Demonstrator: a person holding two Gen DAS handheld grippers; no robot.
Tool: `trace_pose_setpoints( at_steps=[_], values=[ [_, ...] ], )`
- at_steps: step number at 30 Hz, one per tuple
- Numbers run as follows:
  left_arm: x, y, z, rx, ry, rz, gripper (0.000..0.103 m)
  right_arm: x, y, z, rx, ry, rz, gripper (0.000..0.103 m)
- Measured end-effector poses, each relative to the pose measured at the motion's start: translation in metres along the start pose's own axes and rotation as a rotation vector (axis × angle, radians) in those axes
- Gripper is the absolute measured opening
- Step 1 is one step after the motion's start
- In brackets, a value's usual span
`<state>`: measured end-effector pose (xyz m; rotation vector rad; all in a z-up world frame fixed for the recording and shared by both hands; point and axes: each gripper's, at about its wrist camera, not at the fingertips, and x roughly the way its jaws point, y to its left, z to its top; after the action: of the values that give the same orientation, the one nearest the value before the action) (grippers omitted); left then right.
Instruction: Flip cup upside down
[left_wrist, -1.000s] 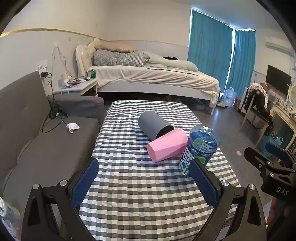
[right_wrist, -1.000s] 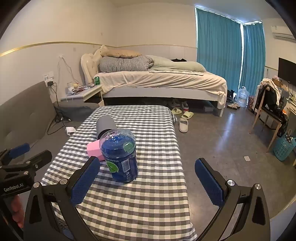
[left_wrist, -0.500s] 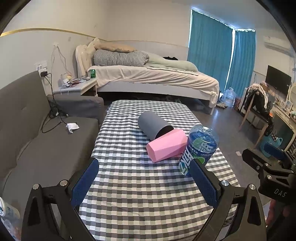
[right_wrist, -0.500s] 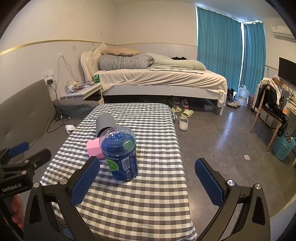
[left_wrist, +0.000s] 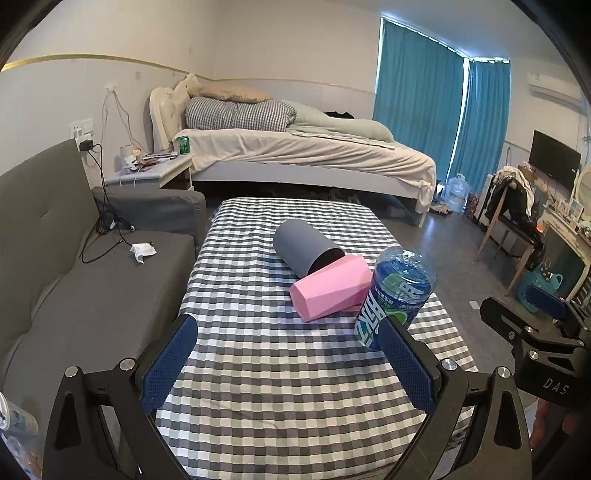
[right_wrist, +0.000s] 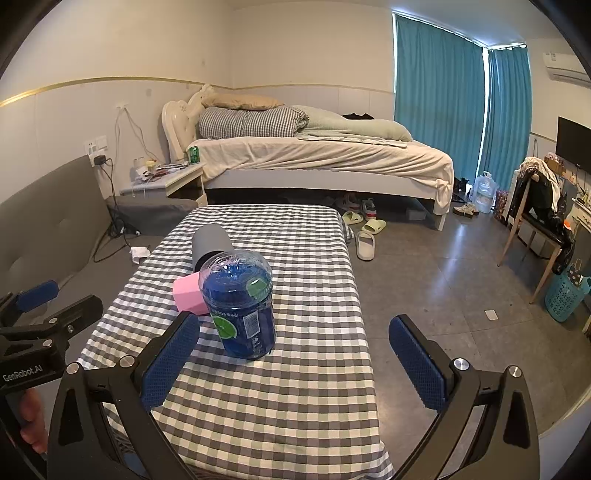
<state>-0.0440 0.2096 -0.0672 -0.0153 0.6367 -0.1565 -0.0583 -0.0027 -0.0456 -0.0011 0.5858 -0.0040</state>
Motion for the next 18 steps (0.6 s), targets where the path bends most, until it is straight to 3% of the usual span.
trace_pose_setpoints(
  at_steps=[18],
  values=[
    [-0.0027, -0.0037, 0.0012, 0.003, -0.004, -0.005, 0.101, 0.0014, 0.002, 0.0003, -0.006, 0.005, -0.003, 0.103]
  ],
)
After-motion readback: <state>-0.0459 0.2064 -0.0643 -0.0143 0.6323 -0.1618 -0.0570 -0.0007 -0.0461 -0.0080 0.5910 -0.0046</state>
